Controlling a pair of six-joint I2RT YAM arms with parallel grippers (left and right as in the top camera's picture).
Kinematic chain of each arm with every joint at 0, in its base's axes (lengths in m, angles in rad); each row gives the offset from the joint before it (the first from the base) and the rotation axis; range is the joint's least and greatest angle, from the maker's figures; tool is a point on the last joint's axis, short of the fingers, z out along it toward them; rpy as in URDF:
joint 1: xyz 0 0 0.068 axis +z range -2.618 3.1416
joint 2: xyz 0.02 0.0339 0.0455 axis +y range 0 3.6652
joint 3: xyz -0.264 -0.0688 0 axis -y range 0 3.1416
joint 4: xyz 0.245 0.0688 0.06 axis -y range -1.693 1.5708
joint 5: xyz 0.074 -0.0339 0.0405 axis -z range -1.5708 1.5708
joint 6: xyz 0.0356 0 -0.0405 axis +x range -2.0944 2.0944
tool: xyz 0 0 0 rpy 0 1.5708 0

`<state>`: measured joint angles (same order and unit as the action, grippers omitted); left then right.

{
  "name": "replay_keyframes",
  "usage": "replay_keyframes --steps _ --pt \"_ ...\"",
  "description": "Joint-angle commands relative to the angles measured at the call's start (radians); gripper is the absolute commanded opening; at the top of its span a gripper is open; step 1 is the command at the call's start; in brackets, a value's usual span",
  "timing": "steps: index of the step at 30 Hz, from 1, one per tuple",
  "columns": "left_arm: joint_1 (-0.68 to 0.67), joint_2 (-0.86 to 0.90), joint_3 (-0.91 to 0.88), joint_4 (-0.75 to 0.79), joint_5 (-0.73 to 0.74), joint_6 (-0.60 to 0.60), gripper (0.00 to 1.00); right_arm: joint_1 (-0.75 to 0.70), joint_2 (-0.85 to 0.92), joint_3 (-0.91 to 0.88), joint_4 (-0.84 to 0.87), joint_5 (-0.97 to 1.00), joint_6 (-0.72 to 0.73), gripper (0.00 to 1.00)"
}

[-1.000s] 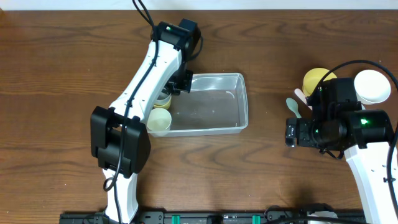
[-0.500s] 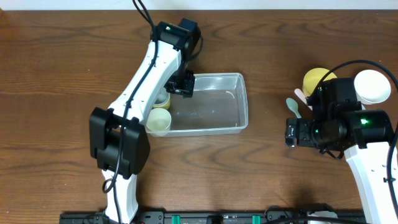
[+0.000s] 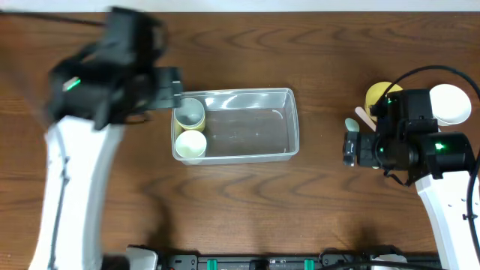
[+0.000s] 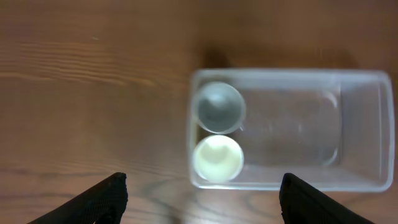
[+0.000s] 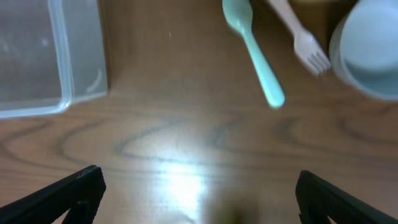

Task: Pack container
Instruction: 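Withdraw the left gripper to the left side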

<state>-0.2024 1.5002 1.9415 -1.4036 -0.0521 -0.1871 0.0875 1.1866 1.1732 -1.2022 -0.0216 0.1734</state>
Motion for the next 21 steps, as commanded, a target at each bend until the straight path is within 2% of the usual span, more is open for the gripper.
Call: replay_keyframes --steps 1,6,13,21 --pt "0.071 -0.091 -0.055 -0.001 0.005 -0.012 0.79 -0.004 -0.001 0.084 0.042 0.019 -0.060 0.99" --pt "0.142 -0.229 -0.208 0.028 0.055 0.011 0.79 -0.050 0.071 0.264 0.043 0.021 -0.099 0.99" --pt "0.154 -0.362 -0.537 0.183 0.114 0.011 0.84 -0.173 0.351 0.566 -0.071 0.050 -0.164 0.99" --pt "0.157 -0.333 -0.807 0.338 0.124 0.003 0.85 -0.244 0.632 0.610 -0.068 0.059 -0.206 0.99"
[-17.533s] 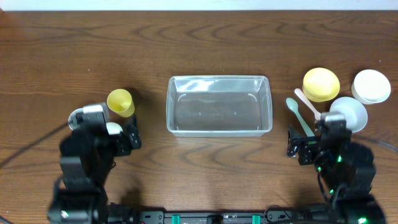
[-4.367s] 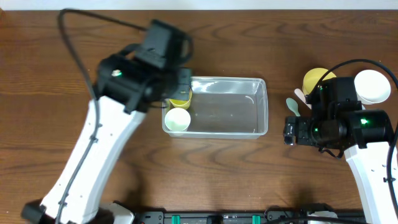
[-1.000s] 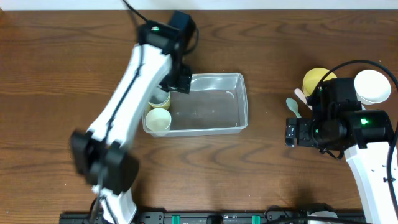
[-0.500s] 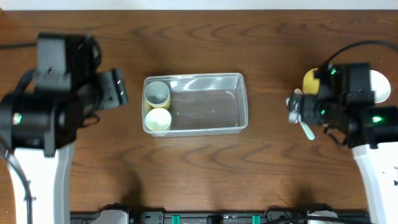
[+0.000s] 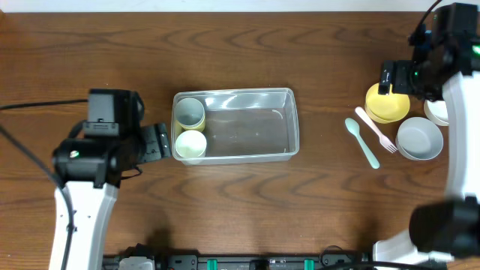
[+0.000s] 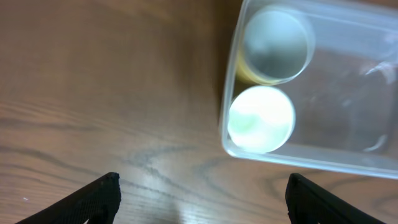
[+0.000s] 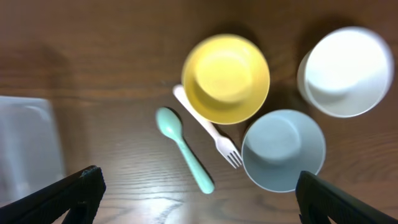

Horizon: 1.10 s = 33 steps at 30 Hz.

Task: Pack container
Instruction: 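Withdraw the left gripper to the left side, then grasp the yellow bowl with the right gripper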

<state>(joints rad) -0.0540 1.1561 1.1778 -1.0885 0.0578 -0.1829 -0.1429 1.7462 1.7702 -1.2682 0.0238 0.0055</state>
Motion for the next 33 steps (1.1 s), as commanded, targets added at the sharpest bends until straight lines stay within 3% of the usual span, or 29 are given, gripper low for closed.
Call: replay_keyframes --steps 1,7,13,22,26,33 --pt "0.013 0.016 -0.059 0.035 0.014 -0.008 0.85 -0.014 0.101 0.013 0.003 0.014 -0.038 0.99" --pt "0.073 0.051 -0.092 0.066 0.014 -0.021 0.86 -0.006 0.267 0.013 0.068 0.015 -0.038 0.99" --pt "0.105 0.060 -0.092 0.066 0.014 -0.021 0.88 0.004 0.385 0.013 0.144 0.033 -0.038 0.92" --pt "0.105 0.060 -0.092 0.067 0.014 -0.021 0.88 0.006 0.501 0.012 0.154 0.032 -0.036 0.61" --pt "0.105 0.060 -0.092 0.066 0.014 -0.021 0.88 0.006 0.512 0.012 0.155 0.032 -0.036 0.54" --pt "0.104 0.060 -0.092 0.067 0.014 -0.021 0.88 0.006 0.510 0.013 0.158 0.032 -0.029 0.19"
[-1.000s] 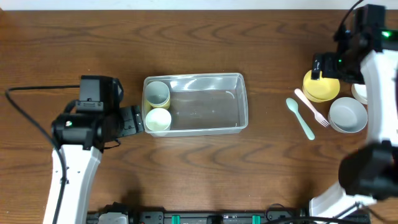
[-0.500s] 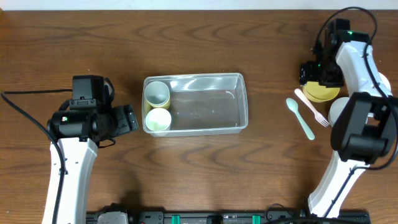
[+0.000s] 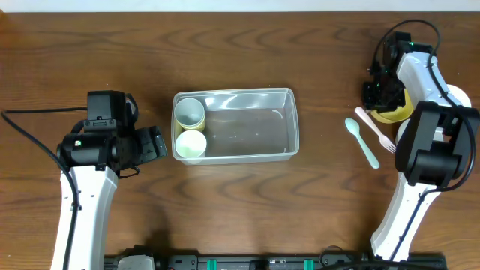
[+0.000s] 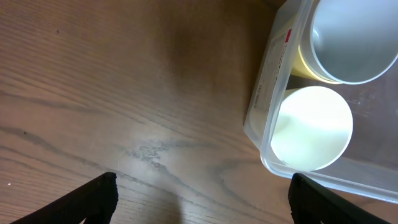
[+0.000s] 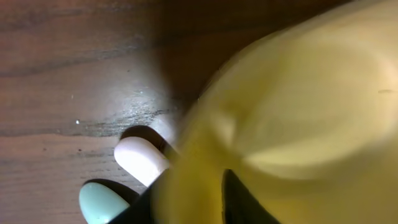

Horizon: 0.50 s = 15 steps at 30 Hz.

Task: Pack container
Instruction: 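Grasp the yellow bowl with the right gripper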

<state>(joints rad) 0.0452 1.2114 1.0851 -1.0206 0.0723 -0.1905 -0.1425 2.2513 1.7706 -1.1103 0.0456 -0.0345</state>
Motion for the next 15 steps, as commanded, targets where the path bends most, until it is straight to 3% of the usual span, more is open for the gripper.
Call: replay_keyframes --steps 1,6,15 --pt "0.005 0.005 0.000 -0.001 0.000 -0.013 0.88 0.006 0.004 0.013 0.000 0.010 0.011 0.15" --pt "0.005 0.005 0.000 -0.001 0.000 -0.013 0.88 0.013 -0.016 0.023 -0.001 0.006 0.011 0.01" --pt "0.005 0.005 0.000 -0.002 -0.001 -0.013 0.88 0.090 -0.188 0.071 -0.051 -0.002 -0.005 0.01"
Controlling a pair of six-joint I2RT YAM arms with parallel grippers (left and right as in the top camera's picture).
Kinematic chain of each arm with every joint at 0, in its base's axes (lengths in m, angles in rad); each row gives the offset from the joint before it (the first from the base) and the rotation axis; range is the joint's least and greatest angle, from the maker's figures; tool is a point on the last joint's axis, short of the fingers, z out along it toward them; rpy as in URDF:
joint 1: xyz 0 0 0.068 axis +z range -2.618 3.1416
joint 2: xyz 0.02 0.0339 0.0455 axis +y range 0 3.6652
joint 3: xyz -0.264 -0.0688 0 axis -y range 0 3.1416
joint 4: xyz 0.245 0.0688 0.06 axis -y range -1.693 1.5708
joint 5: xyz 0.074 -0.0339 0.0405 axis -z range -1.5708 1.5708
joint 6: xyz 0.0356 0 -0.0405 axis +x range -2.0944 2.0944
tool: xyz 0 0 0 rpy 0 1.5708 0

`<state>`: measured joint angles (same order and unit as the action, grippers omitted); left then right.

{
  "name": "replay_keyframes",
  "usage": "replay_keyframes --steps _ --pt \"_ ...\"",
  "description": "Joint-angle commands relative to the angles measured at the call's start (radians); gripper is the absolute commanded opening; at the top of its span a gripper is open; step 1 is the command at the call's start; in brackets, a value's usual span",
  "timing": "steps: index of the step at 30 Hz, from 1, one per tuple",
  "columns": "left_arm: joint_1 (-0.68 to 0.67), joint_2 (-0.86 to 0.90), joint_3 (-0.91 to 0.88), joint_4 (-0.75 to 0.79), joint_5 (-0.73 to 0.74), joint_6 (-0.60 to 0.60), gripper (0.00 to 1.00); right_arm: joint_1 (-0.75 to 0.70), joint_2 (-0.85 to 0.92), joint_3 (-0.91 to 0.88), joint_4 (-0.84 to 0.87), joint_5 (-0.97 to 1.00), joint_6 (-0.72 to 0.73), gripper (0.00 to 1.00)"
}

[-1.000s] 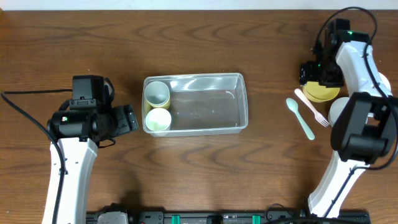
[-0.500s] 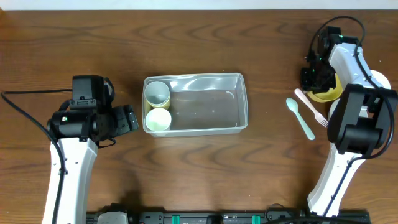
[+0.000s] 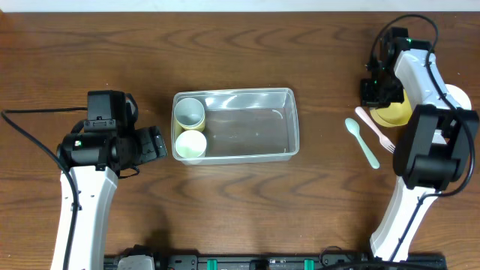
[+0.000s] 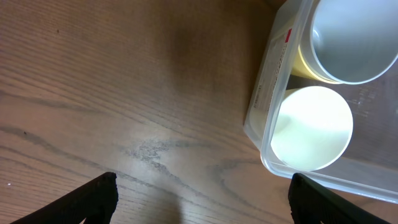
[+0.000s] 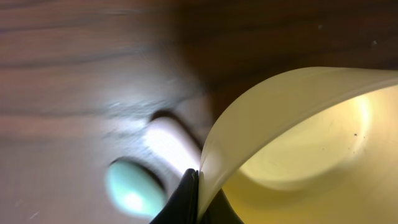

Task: Pack container
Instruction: 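Grasp the yellow bowl with the right gripper, then carry the yellow bowl into the container and release it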

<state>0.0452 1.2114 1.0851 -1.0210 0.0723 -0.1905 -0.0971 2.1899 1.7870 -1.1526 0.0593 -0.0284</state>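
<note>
The clear plastic container (image 3: 247, 126) sits mid-table, with a pale cup (image 3: 189, 112) and a cream cup (image 3: 190, 144) standing at its left end. My left gripper (image 3: 156, 142) rests open just left of the container, and its corner (image 4: 268, 127) and the cream cup (image 4: 311, 127) show in the left wrist view. At the far right, my right gripper (image 3: 379, 90) is shut on the left rim of the yellow bowl (image 3: 395, 110). The right wrist view shows the fingertips (image 5: 189, 199) pinching that rim (image 5: 249, 124).
A teal spoon (image 3: 362, 142) and a pink fork (image 3: 375, 127) lie just below the yellow bowl. A white bowl (image 3: 456, 97) shows partly behind my right arm. The right arm's links run down the table's right side.
In the right wrist view the yellow bowl's rim now sits sharp between shut fingertips, with the spoon and fork blurred beneath. The right gripper has shifted slightly up the table. The left arm has not moved.
My left gripper was over the container's left end while my right gripper stood open near the spoon. Then the left sat beside the container and the right was open above the bowls. The right then reached the yellow bowl's left rim and now grips it.
</note>
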Motion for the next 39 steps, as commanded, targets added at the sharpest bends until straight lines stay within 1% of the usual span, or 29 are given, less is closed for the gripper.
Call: replay_keyframes --steps 1,6,9,14,16,20,25,32,39 --pt "0.005 0.005 0.000 -0.002 -0.001 -0.013 0.88 0.064 -0.169 0.060 -0.021 -0.034 -0.031 0.01" --pt "0.005 0.005 0.000 -0.011 -0.001 -0.013 0.88 0.186 -0.359 0.063 -0.053 -0.076 -0.086 0.01" --pt "0.005 0.005 0.000 -0.016 -0.001 -0.013 0.88 0.288 -0.452 0.063 -0.071 -0.075 -0.093 0.01" --pt "0.005 0.005 0.000 -0.016 -0.001 -0.013 0.88 0.484 -0.504 0.063 -0.091 -0.074 -0.085 0.01" --pt "0.005 0.005 0.000 -0.016 -0.001 -0.013 0.88 0.551 -0.496 0.058 -0.093 -0.074 -0.058 0.02" --pt "0.005 0.005 0.000 -0.016 -0.001 -0.013 0.88 0.650 -0.454 0.045 -0.081 -0.074 0.041 0.01" --pt "0.005 0.005 0.000 -0.017 -0.001 -0.013 0.88 0.708 -0.364 0.043 -0.074 -0.075 0.051 0.01" --pt "0.005 0.005 0.000 -0.016 -0.001 -0.013 0.88 0.733 -0.225 0.043 -0.066 -0.076 0.058 0.01" --pt "0.005 0.005 0.000 -0.016 -0.001 -0.013 0.88 0.732 -0.135 0.043 -0.045 -0.075 0.057 0.01"
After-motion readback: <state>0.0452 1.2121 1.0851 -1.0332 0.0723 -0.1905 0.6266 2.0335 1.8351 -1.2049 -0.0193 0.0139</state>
